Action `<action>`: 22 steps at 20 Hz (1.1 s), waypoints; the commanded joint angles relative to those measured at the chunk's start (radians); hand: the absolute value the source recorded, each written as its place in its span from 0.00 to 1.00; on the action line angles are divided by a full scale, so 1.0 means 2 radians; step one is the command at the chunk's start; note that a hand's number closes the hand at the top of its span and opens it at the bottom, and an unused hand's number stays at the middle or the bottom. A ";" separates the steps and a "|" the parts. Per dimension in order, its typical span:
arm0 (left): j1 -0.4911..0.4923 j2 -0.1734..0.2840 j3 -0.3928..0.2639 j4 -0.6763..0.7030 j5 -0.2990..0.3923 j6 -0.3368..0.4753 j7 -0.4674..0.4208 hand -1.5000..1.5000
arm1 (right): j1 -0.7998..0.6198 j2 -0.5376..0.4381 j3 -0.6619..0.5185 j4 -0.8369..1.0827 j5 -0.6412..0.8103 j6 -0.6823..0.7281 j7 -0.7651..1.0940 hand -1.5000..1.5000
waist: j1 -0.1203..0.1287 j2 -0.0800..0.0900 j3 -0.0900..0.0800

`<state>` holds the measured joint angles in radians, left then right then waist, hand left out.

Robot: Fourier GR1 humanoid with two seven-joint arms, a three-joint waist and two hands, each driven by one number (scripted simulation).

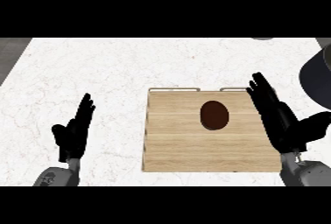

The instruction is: Pick the cupcake from the tray and place it in the pot

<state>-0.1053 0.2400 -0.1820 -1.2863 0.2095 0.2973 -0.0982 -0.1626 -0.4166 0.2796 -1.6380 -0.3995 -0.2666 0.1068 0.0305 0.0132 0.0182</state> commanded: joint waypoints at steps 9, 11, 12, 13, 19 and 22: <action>-0.018 0.022 -0.064 -0.008 0.005 -0.102 0.082 0.50 | -0.099 -0.037 0.060 0.010 0.205 -0.018 -0.091 0.00 | -0.019 -0.011 -0.008; -0.014 0.026 -0.060 0.005 0.009 -0.116 0.070 0.50 | -0.051 0.007 0.041 -0.004 0.170 -0.035 -0.187 0.00 | -0.028 -0.007 -0.007; -0.013 0.042 -0.053 -0.014 0.020 -0.128 0.085 0.50 | -0.042 0.032 0.047 -0.013 0.167 -0.048 -0.204 0.00 | -0.021 -0.008 -0.007; -0.006 0.039 -0.059 -0.010 0.009 -0.124 0.074 0.50 | -0.053 0.049 0.044 0.003 0.153 -0.036 -0.227 0.00 | -0.013 -0.006 -0.008; -0.018 0.038 -0.048 -0.031 0.006 -0.134 0.121 0.50 | -0.062 -0.024 0.041 -0.087 0.161 0.040 -0.096 0.00 | -0.017 -0.008 -0.009; -0.007 0.036 -0.046 -0.029 0.006 -0.132 0.099 0.50 | -0.073 -0.090 0.027 -0.113 0.143 0.078 0.013 0.00 | -0.019 -0.008 -0.010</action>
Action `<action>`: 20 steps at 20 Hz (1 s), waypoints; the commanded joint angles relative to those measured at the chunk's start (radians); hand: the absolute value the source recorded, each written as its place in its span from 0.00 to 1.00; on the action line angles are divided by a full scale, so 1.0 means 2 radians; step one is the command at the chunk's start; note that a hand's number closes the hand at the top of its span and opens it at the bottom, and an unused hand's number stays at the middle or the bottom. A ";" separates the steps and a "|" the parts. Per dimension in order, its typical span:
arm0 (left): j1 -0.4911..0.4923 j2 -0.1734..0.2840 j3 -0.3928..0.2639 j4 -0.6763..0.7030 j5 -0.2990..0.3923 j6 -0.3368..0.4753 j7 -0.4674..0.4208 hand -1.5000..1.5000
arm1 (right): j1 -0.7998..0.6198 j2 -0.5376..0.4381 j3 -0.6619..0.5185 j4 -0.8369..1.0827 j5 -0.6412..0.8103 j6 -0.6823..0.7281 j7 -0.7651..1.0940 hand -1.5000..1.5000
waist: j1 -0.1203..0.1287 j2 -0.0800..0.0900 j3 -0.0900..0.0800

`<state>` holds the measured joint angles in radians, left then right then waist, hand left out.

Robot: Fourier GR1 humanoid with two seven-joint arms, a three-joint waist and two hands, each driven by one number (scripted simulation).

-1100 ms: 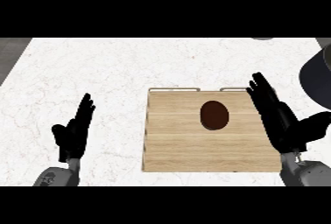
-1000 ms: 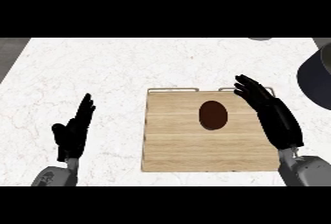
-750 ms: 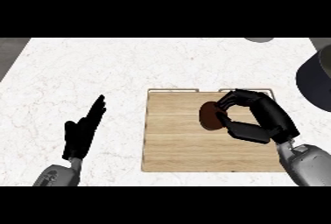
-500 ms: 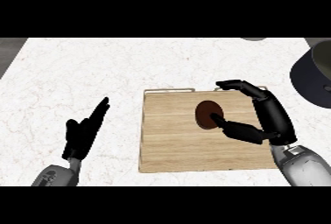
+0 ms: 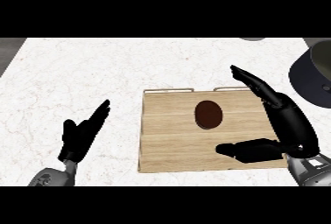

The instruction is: Pick the cupcake from the tray and place it in the pot

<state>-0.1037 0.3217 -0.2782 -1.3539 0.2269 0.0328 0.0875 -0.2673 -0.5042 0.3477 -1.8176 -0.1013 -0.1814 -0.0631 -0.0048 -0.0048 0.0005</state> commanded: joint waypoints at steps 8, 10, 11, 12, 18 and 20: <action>-0.020 -0.012 0.005 -0.011 -0.001 -0.011 0.035 0.50 | -0.125 -0.017 -0.015 0.034 -0.074 0.088 0.274 0.00 | 0.009 0.003 -0.001; 0.007 -0.008 0.007 -0.001 -0.010 -0.020 0.001 0.50 | -0.105 -0.012 -0.005 0.030 -0.081 0.103 0.288 0.00 | 0.006 0.003 -0.001; -0.018 -0.010 0.013 0.011 -0.007 -0.020 0.024 0.50 | -0.139 0.012 0.016 0.045 -0.057 0.092 0.313 0.00 | 0.007 0.003 -0.001; -0.016 -0.023 -0.004 -0.014 -0.019 0.000 0.033 0.50 | -0.149 0.000 0.021 0.073 -0.080 0.127 0.318 0.00 | 0.012 0.004 -0.001; -0.029 -0.031 0.011 0.022 -0.026 -0.006 0.020 0.50 | -0.131 0.012 0.073 0.145 -0.030 0.201 0.275 0.00 | 0.006 0.004 0.000; -0.014 -0.030 0.011 -0.019 -0.021 -0.012 0.048 0.50 | -0.107 0.019 0.057 0.185 0.003 0.210 0.209 0.00 | 0.006 0.003 0.000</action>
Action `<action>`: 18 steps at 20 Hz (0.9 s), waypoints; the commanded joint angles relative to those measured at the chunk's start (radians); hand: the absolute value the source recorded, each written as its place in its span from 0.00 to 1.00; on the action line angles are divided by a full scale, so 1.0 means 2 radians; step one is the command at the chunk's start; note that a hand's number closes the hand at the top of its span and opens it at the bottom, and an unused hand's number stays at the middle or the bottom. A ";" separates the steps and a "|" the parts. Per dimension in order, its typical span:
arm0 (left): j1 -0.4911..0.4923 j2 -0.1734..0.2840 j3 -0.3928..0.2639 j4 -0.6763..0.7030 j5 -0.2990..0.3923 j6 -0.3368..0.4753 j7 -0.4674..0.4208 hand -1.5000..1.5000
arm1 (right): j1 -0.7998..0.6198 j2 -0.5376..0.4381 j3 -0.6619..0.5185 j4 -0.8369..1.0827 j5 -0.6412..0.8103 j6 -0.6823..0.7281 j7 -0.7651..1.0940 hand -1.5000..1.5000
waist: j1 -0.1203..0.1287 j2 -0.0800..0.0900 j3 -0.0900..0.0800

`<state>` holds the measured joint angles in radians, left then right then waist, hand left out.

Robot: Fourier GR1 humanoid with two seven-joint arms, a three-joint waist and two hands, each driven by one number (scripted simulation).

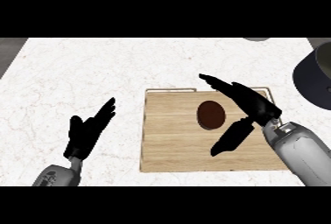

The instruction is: Pick the cupcake from the tray and place it in the pot

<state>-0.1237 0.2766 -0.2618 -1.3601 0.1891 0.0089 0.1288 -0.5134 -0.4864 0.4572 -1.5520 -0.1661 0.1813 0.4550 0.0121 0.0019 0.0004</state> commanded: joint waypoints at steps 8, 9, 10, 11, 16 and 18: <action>0.016 -0.016 0.029 0.019 -0.026 -0.032 -0.023 0.50 | 0.028 0.033 -0.074 0.108 0.099 0.049 -0.136 0.00 | -0.005 -0.001 0.000; -0.019 -0.021 0.037 0.043 -0.020 -0.030 -0.011 0.50 | 0.039 0.018 -0.083 0.133 0.093 0.052 -0.174 0.00 | -0.006 0.000 0.000; 0.016 -0.009 0.041 -0.013 -0.017 -0.034 0.005 0.50 | 0.057 0.030 -0.087 0.113 0.099 0.053 -0.166 0.00 | -0.005 -0.001 0.000; 0.014 -0.019 0.032 -0.007 -0.025 -0.024 0.003 0.50 | 0.012 0.049 -0.093 0.192 0.094 0.065 -0.198 0.00 | -0.001 0.000 0.000; 0.021 -0.013 0.048 0.016 -0.025 -0.050 -0.025 0.50 | 0.050 0.060 -0.116 0.164 0.057 0.103 -0.213 0.00 | -0.005 0.000 0.000; 0.018 -0.009 0.052 -0.014 -0.020 -0.048 0.002 0.50 | 0.023 0.087 -0.121 0.189 0.043 0.114 -0.210 0.00 | -0.003 0.000 0.000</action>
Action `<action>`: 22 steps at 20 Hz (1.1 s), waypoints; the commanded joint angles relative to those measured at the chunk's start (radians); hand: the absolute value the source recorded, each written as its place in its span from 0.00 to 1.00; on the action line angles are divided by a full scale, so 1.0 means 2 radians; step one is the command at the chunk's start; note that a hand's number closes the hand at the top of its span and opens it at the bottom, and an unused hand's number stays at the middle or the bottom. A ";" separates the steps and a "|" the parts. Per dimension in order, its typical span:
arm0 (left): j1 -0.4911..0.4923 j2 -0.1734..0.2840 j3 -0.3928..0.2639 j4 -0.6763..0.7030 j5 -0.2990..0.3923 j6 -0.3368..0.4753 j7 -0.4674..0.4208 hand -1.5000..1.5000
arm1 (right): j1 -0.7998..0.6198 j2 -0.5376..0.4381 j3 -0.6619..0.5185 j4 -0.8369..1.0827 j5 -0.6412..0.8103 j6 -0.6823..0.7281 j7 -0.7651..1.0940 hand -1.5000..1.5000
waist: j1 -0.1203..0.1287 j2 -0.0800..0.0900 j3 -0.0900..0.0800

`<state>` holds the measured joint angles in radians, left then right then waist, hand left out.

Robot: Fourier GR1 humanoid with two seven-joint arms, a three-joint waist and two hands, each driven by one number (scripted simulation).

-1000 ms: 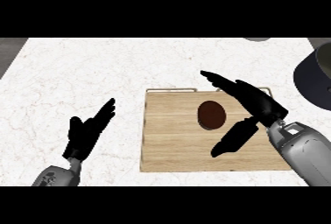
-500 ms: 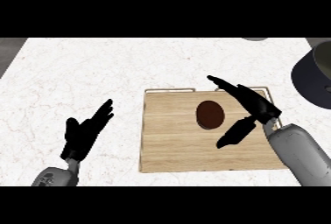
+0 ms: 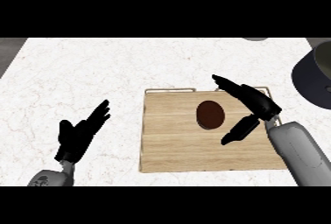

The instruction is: Pick the cupcake from the tray and place it in the pot

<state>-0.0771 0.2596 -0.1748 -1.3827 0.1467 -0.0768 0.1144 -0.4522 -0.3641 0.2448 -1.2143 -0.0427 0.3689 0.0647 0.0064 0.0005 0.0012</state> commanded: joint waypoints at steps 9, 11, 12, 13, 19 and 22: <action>0.001 -0.037 -0.004 -0.003 -0.032 0.007 0.014 0.50 | 0.017 0.087 -0.031 0.089 -0.005 0.016 -0.048 0.00 | -0.001 0.000 -0.001; -0.006 -0.043 -0.003 -0.025 -0.038 0.018 0.048 0.50 | -0.013 0.092 -0.051 0.126 -0.011 0.032 -0.055 0.00 | 0.000 0.000 0.000; 0.028 -0.036 0.003 -0.026 -0.033 0.004 0.012 0.50 | -0.012 0.073 -0.060 0.144 -0.013 0.062 -0.063 0.00 | 0.001 0.000 0.000; 0.009 -0.019 0.013 -0.045 -0.025 -0.006 0.044 0.50 | -0.025 0.092 -0.060 0.182 -0.001 0.043 -0.089 0.00 | 0.002 0.001 0.000; -0.015 -0.027 0.026 0.025 -0.026 -0.022 0.000 0.50 | 0.010 0.083 0.008 0.171 0.110 0.010 -0.219 1.00 | 0.002 0.003 0.000; -0.006 -0.032 0.021 0.013 -0.036 -0.015 0.005 0.50 | -0.031 0.125 -0.034 0.250 0.075 0.002 -0.212 1.00 | 0.007 0.004 0.000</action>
<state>-0.0761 0.1926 -0.1474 -1.3820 0.0737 -0.0958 0.1364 -0.4787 -0.1889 0.1744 -0.8738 0.0821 0.4002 -0.3118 0.0038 -0.0194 -0.0130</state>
